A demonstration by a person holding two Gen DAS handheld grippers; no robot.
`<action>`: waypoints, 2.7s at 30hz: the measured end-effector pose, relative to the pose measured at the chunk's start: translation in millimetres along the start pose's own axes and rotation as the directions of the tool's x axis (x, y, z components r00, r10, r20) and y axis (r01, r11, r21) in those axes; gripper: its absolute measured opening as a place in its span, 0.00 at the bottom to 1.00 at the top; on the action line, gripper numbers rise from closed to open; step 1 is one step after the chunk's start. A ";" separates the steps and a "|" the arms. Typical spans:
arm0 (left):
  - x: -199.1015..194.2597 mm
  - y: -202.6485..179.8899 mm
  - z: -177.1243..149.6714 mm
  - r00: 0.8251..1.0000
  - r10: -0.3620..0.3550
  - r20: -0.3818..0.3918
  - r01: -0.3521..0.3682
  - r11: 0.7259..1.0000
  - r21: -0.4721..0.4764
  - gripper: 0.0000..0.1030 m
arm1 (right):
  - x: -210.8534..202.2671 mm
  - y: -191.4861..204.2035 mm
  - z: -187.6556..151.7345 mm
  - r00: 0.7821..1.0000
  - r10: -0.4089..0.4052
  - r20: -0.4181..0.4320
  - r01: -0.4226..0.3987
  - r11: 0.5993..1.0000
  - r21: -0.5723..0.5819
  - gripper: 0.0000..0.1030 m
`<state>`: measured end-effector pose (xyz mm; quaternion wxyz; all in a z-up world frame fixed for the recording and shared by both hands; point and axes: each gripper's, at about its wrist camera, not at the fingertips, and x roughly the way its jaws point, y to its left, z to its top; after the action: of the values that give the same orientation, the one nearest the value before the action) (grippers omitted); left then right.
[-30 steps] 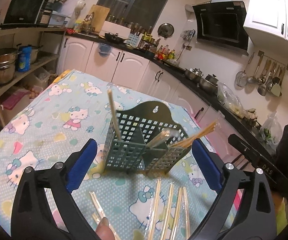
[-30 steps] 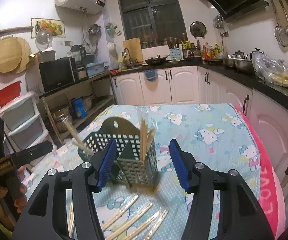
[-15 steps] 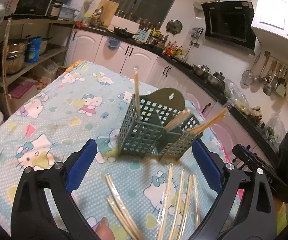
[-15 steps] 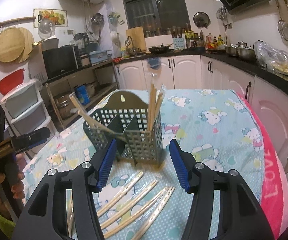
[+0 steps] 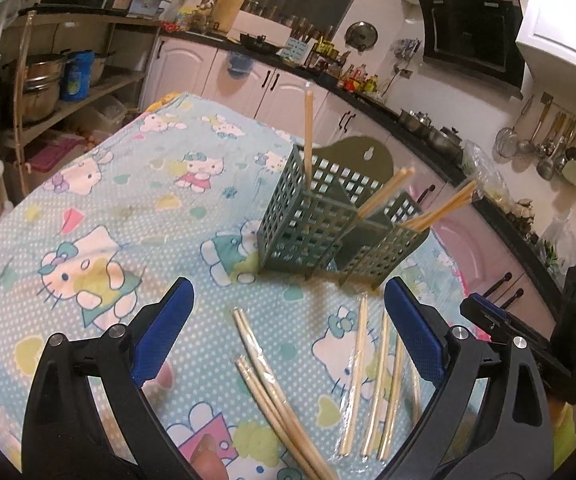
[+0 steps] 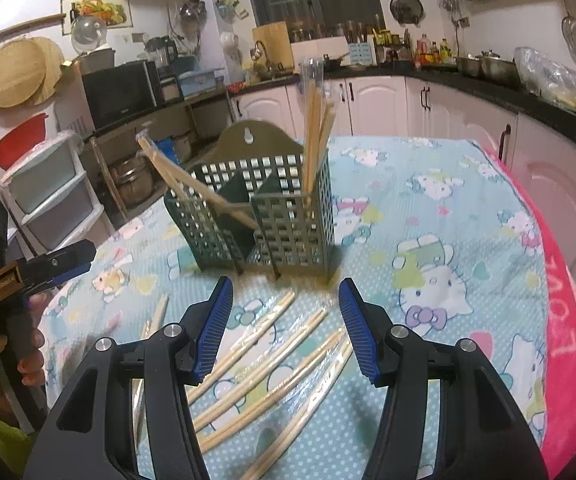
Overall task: Organize utensils
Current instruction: 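Withdraw both open tools from the holder toward the remaining chopsticks, then close the left tool on a chopstick while the right tool closes on another, then lift the held chopsticks with both tools and carry them above the holder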
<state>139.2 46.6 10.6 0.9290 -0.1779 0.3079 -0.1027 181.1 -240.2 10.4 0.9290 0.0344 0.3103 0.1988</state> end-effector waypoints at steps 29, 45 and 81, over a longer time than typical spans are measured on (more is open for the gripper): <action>76.7 30.7 -26.0 0.972 -0.030 -0.233 0.016 0.998 -0.065 0.54 | 103.1 -37.9 -6.9 0.973 -0.023 -0.230 0.030 0.999 0.029 0.34; 106.3 17.0 -17.0 0.967 0.077 -0.244 -0.077 0.997 0.009 0.28 | 124.1 -46.4 -4.4 0.967 0.007 -0.254 0.009 0.998 0.061 0.09; -1.7 -19.5 45.4 0.996 -0.070 0.052 0.071 0.998 -0.004 0.04 | -24.8 5.9 48.4 0.993 0.093 0.079 -0.091 0.995 -0.026 0.01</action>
<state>163.9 41.4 53.1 0.9319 -0.1940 0.2776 -0.1297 189.6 -241.6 64.4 0.9309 0.0462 0.2685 0.2434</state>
